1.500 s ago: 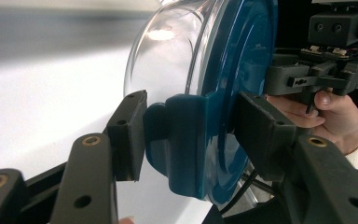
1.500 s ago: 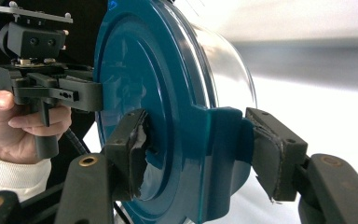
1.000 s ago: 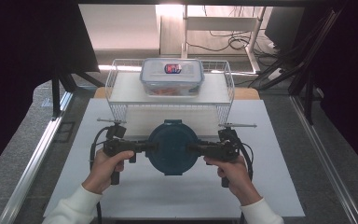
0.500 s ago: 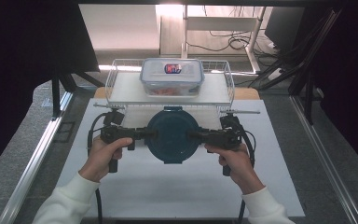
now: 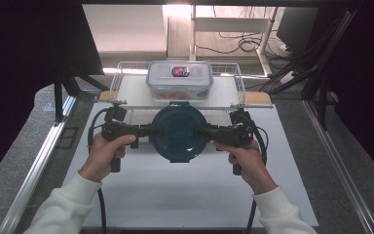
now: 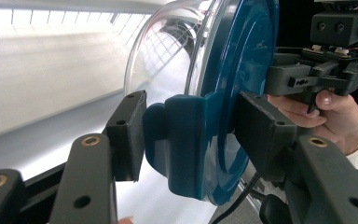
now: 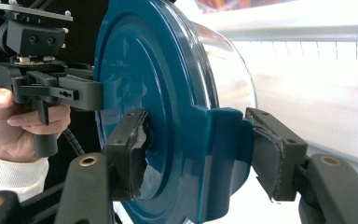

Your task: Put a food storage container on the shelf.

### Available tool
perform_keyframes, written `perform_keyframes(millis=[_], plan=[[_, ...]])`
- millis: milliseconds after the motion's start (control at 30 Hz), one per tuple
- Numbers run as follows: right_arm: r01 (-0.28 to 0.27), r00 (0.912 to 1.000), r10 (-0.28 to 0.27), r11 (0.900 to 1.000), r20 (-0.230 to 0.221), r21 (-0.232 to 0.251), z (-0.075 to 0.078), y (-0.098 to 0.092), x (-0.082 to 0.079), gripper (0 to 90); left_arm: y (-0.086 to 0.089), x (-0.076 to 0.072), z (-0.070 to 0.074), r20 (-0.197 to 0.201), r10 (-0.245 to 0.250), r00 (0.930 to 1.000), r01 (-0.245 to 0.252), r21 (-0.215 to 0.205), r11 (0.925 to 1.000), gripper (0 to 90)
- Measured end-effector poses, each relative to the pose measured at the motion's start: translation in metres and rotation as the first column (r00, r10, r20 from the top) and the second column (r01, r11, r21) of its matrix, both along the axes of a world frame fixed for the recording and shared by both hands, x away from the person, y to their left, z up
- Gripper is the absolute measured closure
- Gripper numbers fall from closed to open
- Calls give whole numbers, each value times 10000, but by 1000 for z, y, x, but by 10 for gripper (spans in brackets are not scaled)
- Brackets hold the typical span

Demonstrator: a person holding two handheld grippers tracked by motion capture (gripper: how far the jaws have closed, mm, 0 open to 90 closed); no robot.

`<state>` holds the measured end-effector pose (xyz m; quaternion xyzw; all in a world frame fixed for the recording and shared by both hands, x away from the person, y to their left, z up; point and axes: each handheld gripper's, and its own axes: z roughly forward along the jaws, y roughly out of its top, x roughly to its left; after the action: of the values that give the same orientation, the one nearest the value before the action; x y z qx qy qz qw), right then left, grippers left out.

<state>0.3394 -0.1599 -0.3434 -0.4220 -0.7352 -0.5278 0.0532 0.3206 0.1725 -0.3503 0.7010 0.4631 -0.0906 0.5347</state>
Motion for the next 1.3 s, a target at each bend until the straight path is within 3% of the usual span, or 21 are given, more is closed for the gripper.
perform_keyframes(millis=[500,1300], plan=[[-233,9992,233,9997,324,14,34,5,14,408,3,8,36,407,186,9990,-191,120,9997,447],[-199,9977,189,9997,649,143,85,9,44,408,7,39,89,769,192,9969,-212,261,9994,442]])
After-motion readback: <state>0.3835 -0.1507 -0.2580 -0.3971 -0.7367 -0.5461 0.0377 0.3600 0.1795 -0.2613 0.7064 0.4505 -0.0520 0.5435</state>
